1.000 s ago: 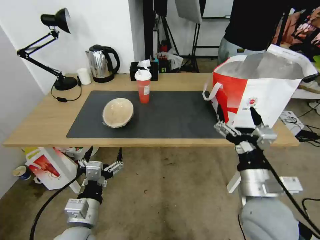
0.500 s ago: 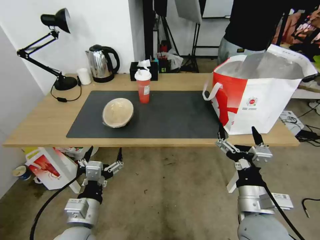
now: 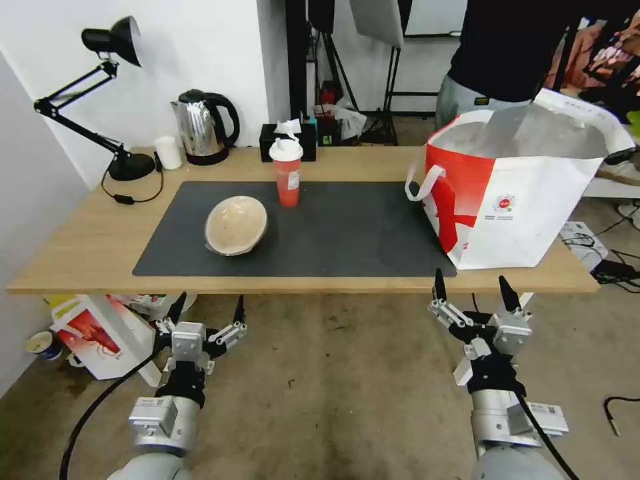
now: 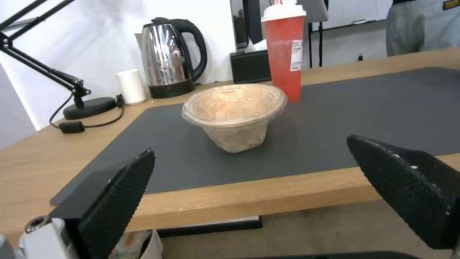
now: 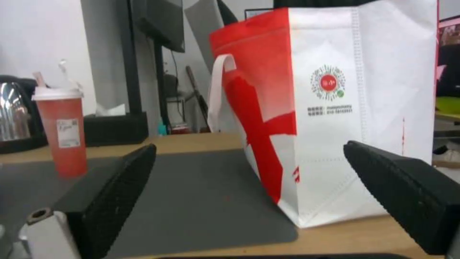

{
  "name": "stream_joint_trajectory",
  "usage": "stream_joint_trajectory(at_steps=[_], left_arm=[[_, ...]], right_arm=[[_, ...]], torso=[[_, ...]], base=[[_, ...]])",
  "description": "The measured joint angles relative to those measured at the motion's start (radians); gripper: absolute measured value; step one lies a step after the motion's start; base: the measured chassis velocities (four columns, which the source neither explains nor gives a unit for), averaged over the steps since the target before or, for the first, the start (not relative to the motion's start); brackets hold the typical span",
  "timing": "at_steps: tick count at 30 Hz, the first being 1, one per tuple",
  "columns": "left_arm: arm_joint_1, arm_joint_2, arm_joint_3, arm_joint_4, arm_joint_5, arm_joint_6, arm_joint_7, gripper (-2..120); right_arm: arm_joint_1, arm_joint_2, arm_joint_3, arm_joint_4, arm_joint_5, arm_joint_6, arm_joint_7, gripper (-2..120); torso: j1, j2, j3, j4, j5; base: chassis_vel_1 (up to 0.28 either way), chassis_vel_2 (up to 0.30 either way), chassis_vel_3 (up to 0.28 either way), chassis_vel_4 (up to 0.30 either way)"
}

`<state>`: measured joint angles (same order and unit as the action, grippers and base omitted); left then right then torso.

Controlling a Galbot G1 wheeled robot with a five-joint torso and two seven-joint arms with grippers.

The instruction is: Pick up the trash from the table and place it into the takeout bag.

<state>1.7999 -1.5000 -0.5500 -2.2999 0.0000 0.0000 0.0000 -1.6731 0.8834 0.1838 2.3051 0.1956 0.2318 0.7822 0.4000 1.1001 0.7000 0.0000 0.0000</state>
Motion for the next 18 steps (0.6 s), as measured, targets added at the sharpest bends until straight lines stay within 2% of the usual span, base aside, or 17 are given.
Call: stream_joint_trajectory(at_steps=[18], left_arm=[[0.000,0.000,0.000,0.000,0.000,0.000,0.000,100]], right_arm=[[-0.075,0.025,-0.014,-0.009,-0.051,0.026,-0.004,100]], torso=[[0.000,0.000,0.000,0.0000,0.0000]], base=[[0.000,0.000,0.000,0.000]])
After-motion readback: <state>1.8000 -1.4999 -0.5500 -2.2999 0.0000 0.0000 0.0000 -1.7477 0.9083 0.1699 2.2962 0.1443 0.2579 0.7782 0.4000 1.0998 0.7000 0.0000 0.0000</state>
